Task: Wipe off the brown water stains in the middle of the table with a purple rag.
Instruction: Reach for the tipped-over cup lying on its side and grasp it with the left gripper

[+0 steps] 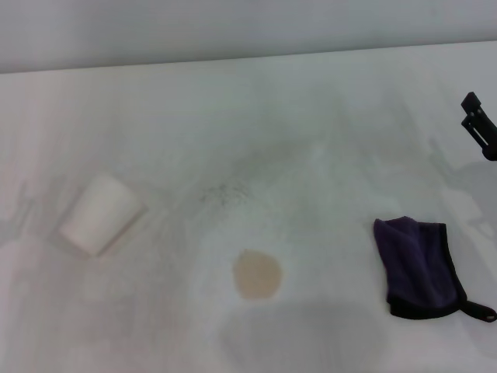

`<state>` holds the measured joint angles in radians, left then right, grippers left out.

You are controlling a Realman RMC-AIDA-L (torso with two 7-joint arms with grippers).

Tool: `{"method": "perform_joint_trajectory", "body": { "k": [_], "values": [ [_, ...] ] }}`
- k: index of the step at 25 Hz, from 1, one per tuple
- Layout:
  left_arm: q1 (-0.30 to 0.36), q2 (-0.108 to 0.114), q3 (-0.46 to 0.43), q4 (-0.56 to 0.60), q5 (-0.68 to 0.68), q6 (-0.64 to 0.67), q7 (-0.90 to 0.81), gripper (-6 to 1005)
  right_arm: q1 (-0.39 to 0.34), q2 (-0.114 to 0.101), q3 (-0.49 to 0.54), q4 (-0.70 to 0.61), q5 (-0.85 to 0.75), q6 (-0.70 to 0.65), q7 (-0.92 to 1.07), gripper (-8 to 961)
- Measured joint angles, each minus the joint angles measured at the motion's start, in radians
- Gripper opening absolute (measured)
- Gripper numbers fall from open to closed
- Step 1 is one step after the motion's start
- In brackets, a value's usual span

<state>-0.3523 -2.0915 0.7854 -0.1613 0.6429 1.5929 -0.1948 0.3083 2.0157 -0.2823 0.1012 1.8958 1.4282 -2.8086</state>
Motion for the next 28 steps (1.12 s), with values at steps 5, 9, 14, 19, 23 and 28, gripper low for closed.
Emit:
{"method": "perform_joint_trajectory", "body": {
  "k": [5,9,14,19,23,28],
  "values": [
    [-0.001,0.002,-0.003,0.0,-0.002,-0.002,0.0,884,0.001,0.0,0.0,0.001,0.0,-0.001,0.0,877],
    [-0.004,0.002,-0.002,0.0,-0.002,-0.002,0.0,883,0.004,0.001,0.0,0.001,0.0,-0.001,0.0,877],
    [-0.005,0.002,0.0,0.0,0.003,-0.002,0.0,883,0.006,0.001,0.003,-0.002,0.0,-0.005,-0.004,876],
    [-0.004,0.005,0.003,0.001,0.005,-0.002,-0.004,882,0.01,0.002,0.003,-0.007,0.0,-0.006,-0.004,876],
    [-0.01,0.01,0.041,0.008,0.004,-0.005,-0.018,881,0.011,0.002,0.002,-0.008,0.0,-0.006,-0.006,877],
    [-0.01,0.014,0.115,0.069,0.005,-0.065,-0.124,880,0.019,0.002,0.003,-0.011,0.0,-0.015,-0.009,877]
  ]
}}
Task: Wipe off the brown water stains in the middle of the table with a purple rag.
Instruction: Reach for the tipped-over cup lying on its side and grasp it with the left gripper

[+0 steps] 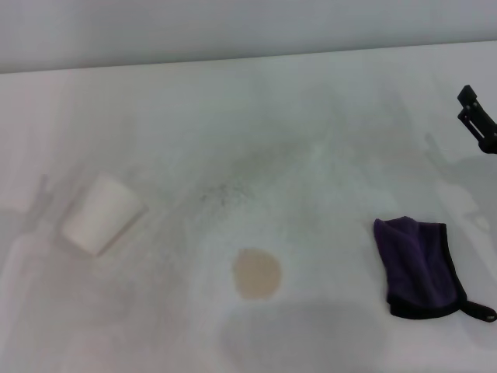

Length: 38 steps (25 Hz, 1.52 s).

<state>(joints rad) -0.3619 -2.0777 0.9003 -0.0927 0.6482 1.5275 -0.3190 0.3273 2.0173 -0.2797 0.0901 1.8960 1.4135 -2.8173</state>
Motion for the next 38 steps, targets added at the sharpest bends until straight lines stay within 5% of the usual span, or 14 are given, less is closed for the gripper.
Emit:
{"method": "perform_joint_trajectory", "body": {
  "k": [13,21,22,29,30,35,38],
  "values": [
    [0.024,0.053,0.287,0.212,0.001,-0.223,-0.389,877,0.02,0.0,-0.004,-0.021,0.0,-0.058,-0.002,877],
    [0.075,0.102,0.35,0.451,0.104,-0.351,-0.596,876,0.039,0.0,-0.002,-0.03,0.0,-0.11,-0.002,876],
    [0.108,0.108,0.346,0.588,0.198,-0.41,-0.69,876,0.04,0.0,0.0,-0.032,0.0,-0.112,-0.002,876],
    [0.158,0.117,0.319,0.924,0.563,-0.5,-1.05,877,0.042,0.001,0.006,-0.04,0.009,-0.117,-0.002,876],
    [0.159,0.117,0.3,1.003,0.703,-0.495,-1.182,877,0.044,0.001,0.006,-0.04,0.01,-0.12,-0.002,876],
    [0.162,0.111,0.265,1.161,0.929,-0.455,-1.384,878,0.056,0.002,0.009,-0.041,0.014,-0.134,-0.002,876],
    [0.16,0.104,0.171,1.301,1.086,-0.317,-1.542,878,0.062,0.002,0.01,-0.042,0.015,-0.144,-0.002,876]
  ]
}}
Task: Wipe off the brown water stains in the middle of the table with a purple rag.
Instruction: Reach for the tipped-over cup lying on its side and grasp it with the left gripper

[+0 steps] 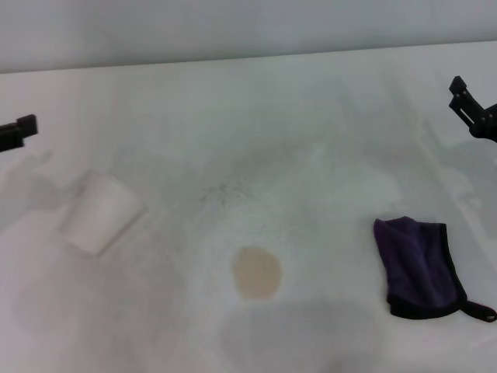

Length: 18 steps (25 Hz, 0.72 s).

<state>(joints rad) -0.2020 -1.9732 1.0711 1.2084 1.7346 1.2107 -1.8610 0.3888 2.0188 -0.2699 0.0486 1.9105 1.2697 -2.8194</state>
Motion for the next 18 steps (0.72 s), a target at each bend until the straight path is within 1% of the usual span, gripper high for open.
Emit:
{"method": "perform_joint_trajectory", "body": {
  "k": [1,4,5,6,7,8,11,13,18],
  "values": [
    [-0.006,0.0,-0.048,0.05,0.051,0.065,-0.06,878,0.001,0.0,0.0,0.0,0.001,-0.001,0.0,876],
    [-0.02,0.003,-0.117,0.132,0.141,0.166,-0.164,878,0.001,0.0,0.007,-0.003,0.003,-0.002,0.0,876],
    [-0.02,0.003,-0.117,0.132,0.141,0.166,-0.164,878,0.001,0.0,0.012,-0.005,0.003,-0.002,0.0,876],
    [-0.042,0.01,-0.156,0.193,0.235,0.239,-0.252,879,0.001,0.001,0.018,-0.006,0.003,-0.002,0.0,876],
    [-0.047,0.012,-0.16,0.2,0.25,0.249,-0.265,879,0.001,0.001,0.021,-0.007,0.003,-0.002,0.0,876],
    [-0.063,0.016,-0.172,0.214,0.299,0.282,-0.301,879,0.001,0.001,0.023,-0.007,0.003,-0.002,0.0,876],
    [-0.107,0.026,-0.188,0.195,0.384,0.345,-0.352,879,0.0,0.001,0.024,-0.007,0.003,-0.002,0.0,877],
    [-0.136,0.026,-0.19,0.156,0.429,0.365,-0.356,879,-0.001,0.002,0.025,-0.006,0.003,-0.003,0.0,877],
    [-0.187,0.01,-0.177,0.056,0.489,0.363,-0.32,880,0.0,0.003,0.025,-0.005,0.002,-0.014,0.0,877]
  ]
}}
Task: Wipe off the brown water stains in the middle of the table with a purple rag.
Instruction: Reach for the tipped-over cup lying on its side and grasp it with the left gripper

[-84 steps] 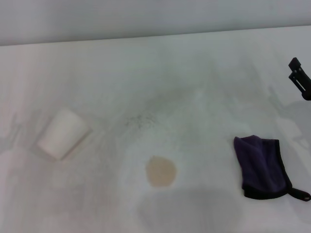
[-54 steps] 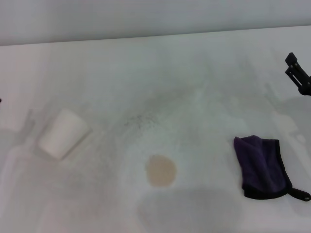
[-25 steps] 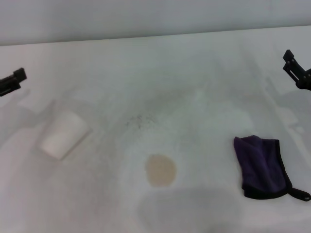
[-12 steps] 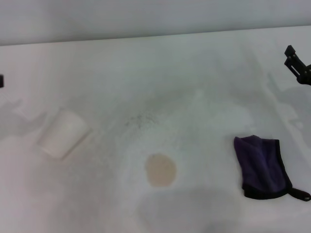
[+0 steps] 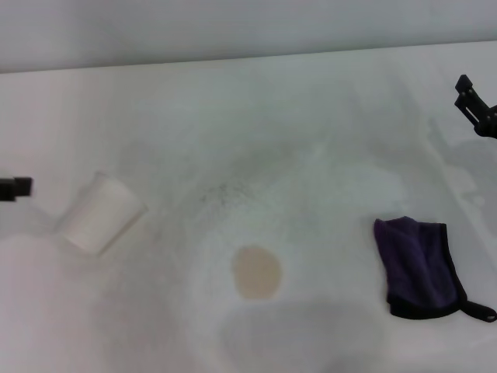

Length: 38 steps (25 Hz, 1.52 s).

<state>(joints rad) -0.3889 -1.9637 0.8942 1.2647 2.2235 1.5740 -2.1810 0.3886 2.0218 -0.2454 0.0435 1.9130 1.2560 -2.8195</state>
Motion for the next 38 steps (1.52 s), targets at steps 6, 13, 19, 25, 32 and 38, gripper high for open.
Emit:
{"method": "perform_joint_trajectory", "body": {
  "k": [6,13,19,25,32,38],
  "values": [
    [-0.061,-0.031,0.008,-0.083,0.085,0.0,0.033,881,0.002,0.0,0.0,-0.002,0.0,-0.003,0.0,877],
    [-0.103,-0.049,0.01,-0.151,0.11,-0.013,0.082,884,0.003,-0.001,0.0,-0.004,0.0,-0.013,0.0,876],
    [-0.156,-0.059,0.023,-0.226,0.171,-0.035,0.097,882,0.005,-0.001,0.0,-0.004,0.0,-0.015,0.0,876],
    [-0.163,-0.06,0.051,-0.238,0.185,-0.075,0.104,884,0.005,-0.001,0.0,-0.003,0.0,-0.015,0.0,877],
    [-0.171,-0.073,0.134,-0.269,0.185,-0.144,0.115,885,0.004,0.0,0.0,0.004,0.0,-0.015,0.0,876],
    [-0.182,-0.087,0.138,-0.301,0.193,-0.196,0.13,885,0.004,0.0,0.0,0.004,0.0,-0.016,0.0,876]
  ]
}}
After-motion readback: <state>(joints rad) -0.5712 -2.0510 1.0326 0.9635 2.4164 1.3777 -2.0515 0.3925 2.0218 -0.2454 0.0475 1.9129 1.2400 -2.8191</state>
